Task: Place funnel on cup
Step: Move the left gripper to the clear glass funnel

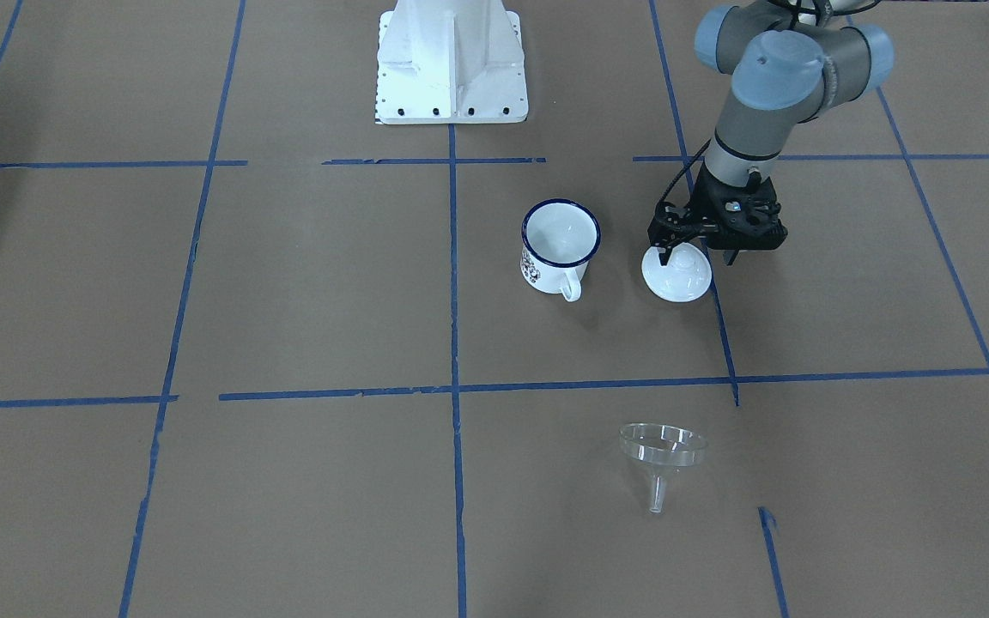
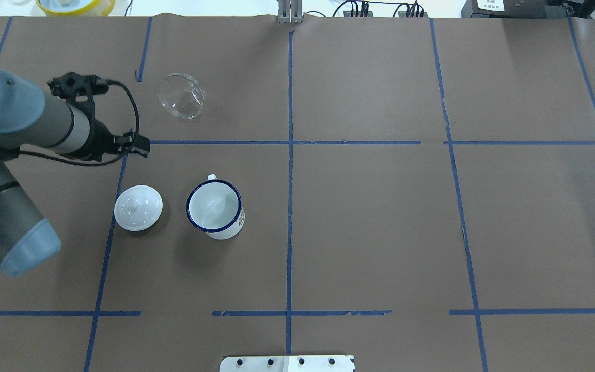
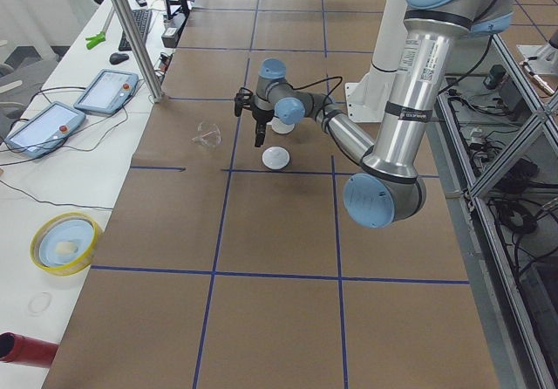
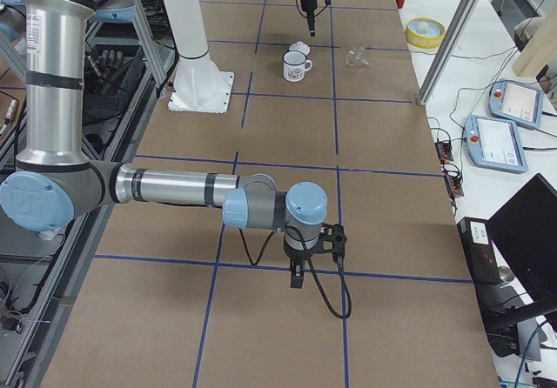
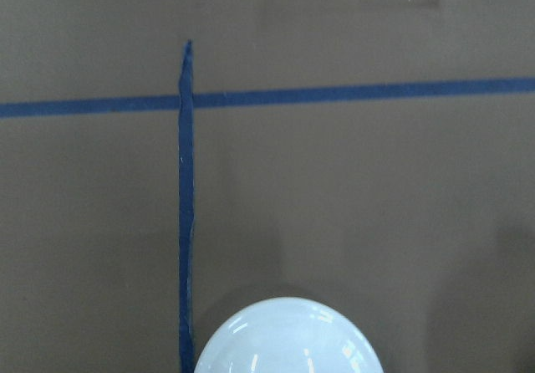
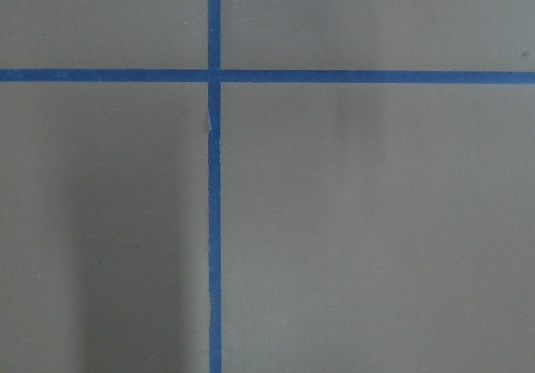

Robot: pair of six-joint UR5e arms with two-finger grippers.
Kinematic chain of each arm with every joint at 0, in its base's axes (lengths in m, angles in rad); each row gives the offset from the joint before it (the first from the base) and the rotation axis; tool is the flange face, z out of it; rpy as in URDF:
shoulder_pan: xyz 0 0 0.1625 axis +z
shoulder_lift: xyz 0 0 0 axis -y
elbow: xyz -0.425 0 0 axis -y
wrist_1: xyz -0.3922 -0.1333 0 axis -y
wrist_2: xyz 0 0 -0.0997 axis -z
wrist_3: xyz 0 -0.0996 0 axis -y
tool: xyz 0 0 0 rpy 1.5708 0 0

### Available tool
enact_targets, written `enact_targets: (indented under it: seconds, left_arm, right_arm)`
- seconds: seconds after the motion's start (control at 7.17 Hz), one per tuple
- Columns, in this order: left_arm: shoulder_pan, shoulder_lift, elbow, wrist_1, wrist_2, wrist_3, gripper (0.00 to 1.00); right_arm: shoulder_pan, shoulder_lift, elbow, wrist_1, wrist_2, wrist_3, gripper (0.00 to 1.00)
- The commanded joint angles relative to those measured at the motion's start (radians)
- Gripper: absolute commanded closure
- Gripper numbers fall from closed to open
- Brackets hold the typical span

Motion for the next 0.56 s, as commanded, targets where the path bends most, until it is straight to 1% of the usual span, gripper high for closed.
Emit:
enact_targets:
  seconds: [0.0,0.14,0.28,0.42]
  left_arm:
    - [-0.081,-0.146,0.079,-0.007,-0.012,-0.297,0.00]
    - [-0.079,-0.189,0.128,-0.059,0.041,-0.447,0.00]
    - [-0.073,-0.228,0.217,-0.173,0.085,-0.646,0.00]
    - [-0.047,-0.286,0.323,-0.228,0.150,-0.759,0.00]
  right_arm:
    - [0.000,0.000,0.000,0.000,0.000,0.000,0.00]
    - [0.000,0.000,0.000,0.000,0.000,0.000,0.00]
    - [0.000,0.000,0.000,0.000,0.000,0.000,0.00]
    - [0.000,0.000,0.000,0.000,0.000,0.000,0.00]
